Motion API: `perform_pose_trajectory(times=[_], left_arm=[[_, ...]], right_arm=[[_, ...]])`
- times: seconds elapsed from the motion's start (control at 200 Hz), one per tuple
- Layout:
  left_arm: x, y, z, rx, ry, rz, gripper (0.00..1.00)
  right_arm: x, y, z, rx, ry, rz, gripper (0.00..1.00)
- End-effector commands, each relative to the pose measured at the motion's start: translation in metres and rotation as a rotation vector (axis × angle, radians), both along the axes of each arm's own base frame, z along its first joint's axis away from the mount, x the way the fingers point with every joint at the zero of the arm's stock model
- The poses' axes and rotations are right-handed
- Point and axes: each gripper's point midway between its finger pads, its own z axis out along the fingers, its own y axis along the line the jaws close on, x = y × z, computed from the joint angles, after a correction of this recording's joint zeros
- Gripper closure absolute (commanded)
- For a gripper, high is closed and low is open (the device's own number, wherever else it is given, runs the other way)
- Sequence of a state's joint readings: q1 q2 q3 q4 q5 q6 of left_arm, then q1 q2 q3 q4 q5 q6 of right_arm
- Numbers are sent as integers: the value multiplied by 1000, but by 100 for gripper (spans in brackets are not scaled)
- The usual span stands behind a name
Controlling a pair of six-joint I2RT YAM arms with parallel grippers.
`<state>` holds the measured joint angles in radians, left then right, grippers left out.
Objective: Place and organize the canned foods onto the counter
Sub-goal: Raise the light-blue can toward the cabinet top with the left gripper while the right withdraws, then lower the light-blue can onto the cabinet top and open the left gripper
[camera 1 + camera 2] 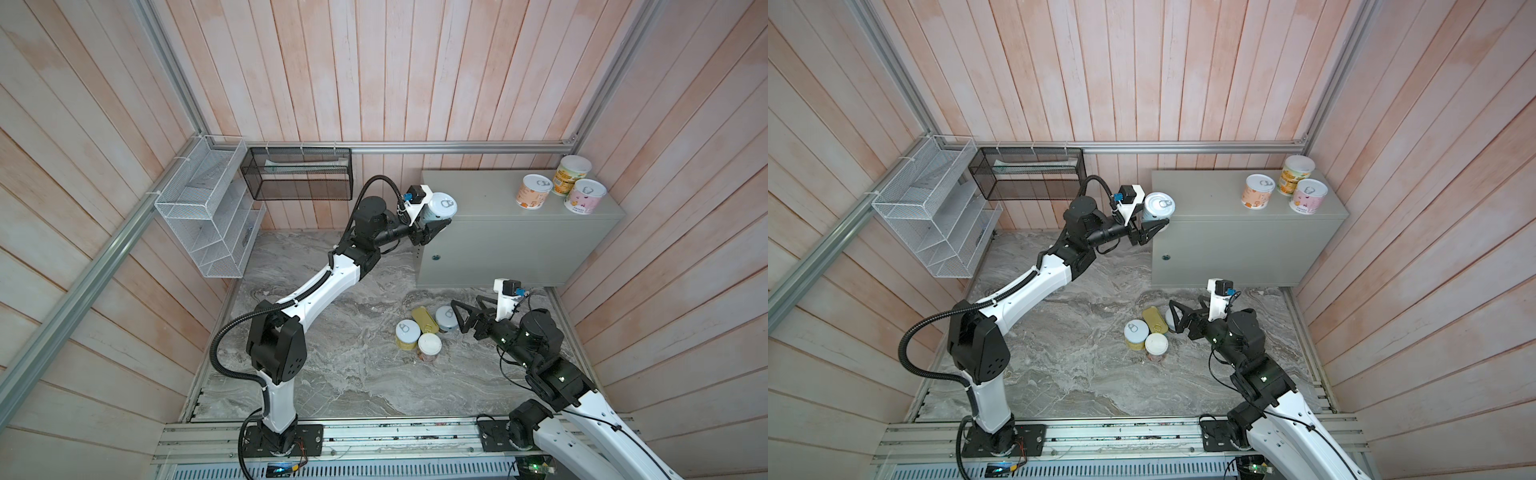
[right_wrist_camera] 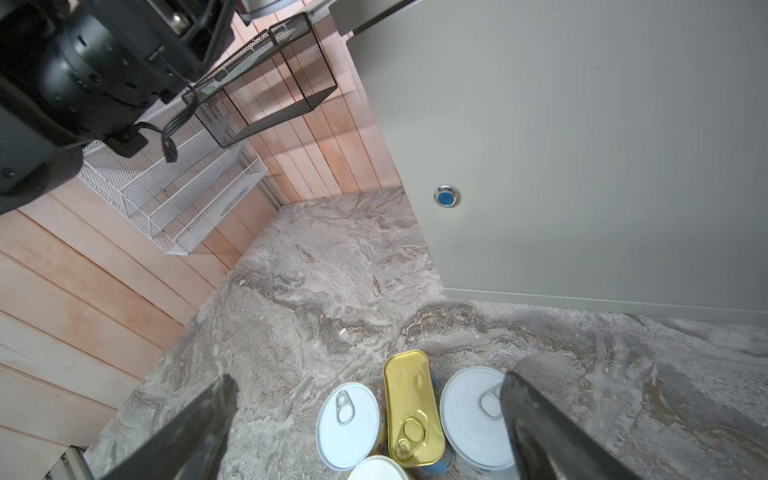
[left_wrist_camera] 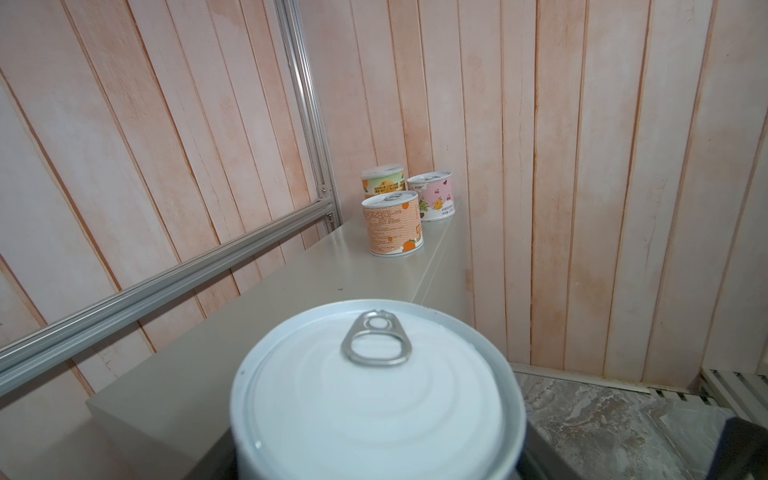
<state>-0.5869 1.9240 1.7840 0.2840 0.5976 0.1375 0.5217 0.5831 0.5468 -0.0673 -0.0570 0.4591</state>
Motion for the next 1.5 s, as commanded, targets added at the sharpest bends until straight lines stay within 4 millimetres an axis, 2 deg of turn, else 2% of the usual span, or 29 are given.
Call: perform_pose_trajectory(times=[0.0,0.195,0.305,0.42,0.545,0.745,0.91,1.105,1.18,1.23,1.265,1.325,1.495], left_arm=[[7,5,27,-59,-86,-11,59],[35,10,25,-87,-64,-12,60],[42,7,24,-78,-66,-23,60],[52,5,14,-56,-46,-31,60],[56,5,6,-55,-27,-69,60],[60,-7,-6,-29,14,-148,60],[71,-10,-22,-19,52,-157,59],[70,-12,-25,-12,73,-195,56],[70,-13,-28,-4,78,-194,51],[71,-13,-30,4,80,-190,42],[72,-12,-32,8,86,-184,29],[72,-13,-33,14,88,-182,1],[75,-12,-36,22,83,-168,0]], right_arm=[[1,-3,-2,21,7,-17,2],[2,0,-6,32,15,-12,2],[5,1,-9,23,27,-14,2],[7,2,-13,19,38,-14,2],[10,4,-19,8,52,-16,2],[15,6,-29,-13,80,-16,2],[16,7,-31,-18,84,-17,2],[18,4,-36,-32,93,-36,2],[19,4,-36,-33,93,-38,2],[20,4,-35,-35,91,-42,2],[20,3,-34,-36,89,-44,2],[21,3,-34,-40,87,-46,2],[21,4,-34,-40,89,-42,2]])
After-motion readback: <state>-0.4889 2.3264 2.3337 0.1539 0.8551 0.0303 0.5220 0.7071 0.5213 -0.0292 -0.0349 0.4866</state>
